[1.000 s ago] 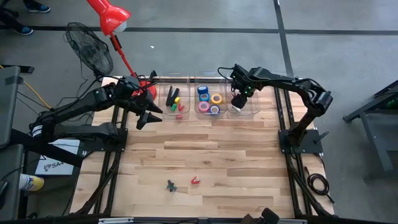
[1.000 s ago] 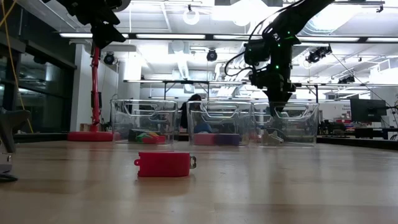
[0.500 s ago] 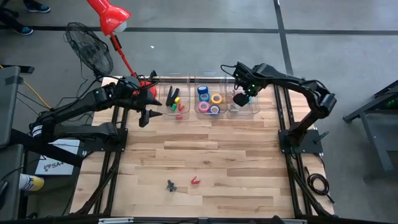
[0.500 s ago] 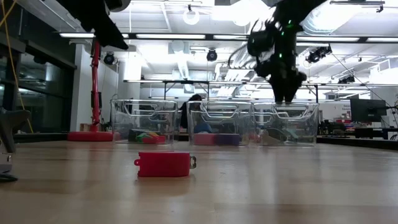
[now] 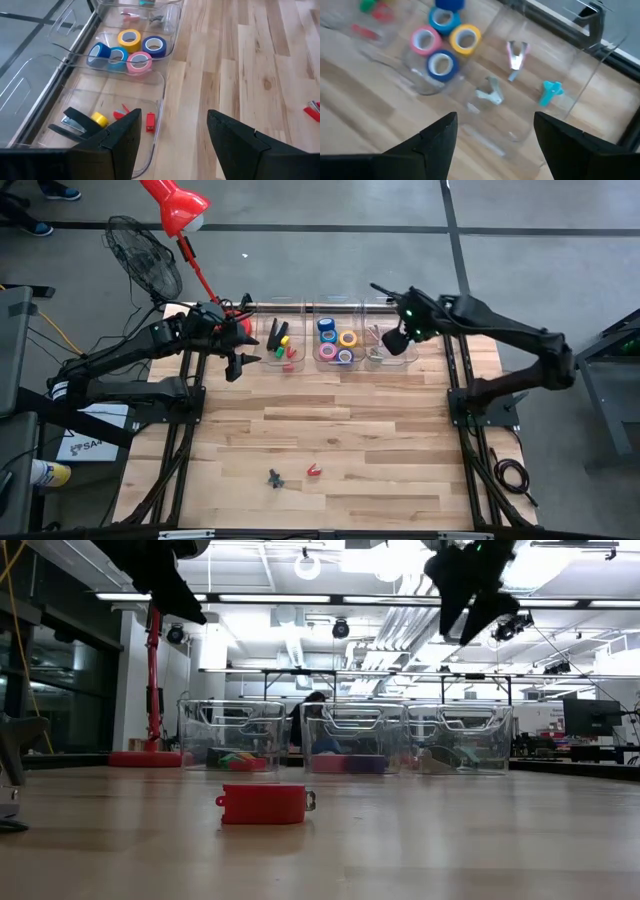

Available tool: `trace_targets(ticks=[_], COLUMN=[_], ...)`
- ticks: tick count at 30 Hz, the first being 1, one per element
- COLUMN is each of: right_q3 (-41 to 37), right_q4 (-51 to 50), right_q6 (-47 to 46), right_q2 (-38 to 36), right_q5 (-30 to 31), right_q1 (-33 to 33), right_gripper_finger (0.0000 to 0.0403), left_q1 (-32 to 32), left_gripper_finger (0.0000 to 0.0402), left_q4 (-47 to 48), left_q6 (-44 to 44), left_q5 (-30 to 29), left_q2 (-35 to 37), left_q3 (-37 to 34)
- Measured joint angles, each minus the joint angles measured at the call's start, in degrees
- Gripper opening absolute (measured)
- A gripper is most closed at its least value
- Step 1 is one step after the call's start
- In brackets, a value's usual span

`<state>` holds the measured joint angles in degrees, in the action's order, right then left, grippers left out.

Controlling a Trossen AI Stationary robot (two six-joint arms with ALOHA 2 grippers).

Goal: Pick and place Stapler, Stapler remover, tape
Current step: Put the black staple remover into the right transparent bin

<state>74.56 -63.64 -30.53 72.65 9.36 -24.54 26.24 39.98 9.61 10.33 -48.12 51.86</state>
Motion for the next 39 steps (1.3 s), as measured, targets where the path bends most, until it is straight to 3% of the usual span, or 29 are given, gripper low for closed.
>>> trace_targets(ticks=[12,21,27,39], right_q3=[0.0,0.0,0.0,-0.02], right_q4=[-0.83,-0.83,-0.83,-0.8], right_q6=[-15.67,-19.04,-17.15,-11.46], right_q2=[-4.53,-4.4,-4.4,-4.4], right_q5=[5.08,8.41,9.21,7.86], right_q1=[16.47,24.39,26.7,30.1], right_gripper_finger=[0.0255,0.0255,0.0255,0.0255], left_q1=[0.0,-1.43,-10.24,-33.02], left_gripper_finger=[0.0223,0.0223,0.0223,0.0223], left_q4=[0.64,8.51,10.26,8.98], left_q6=[-3.51,-0.74,5.8,7.1], left_q5=[1.02,16.47,17.33,6.42], left_q2=[-0.32,-1.7,-1.7,-10.87], left_q3=[0.0,0.0,0.0,0.0])
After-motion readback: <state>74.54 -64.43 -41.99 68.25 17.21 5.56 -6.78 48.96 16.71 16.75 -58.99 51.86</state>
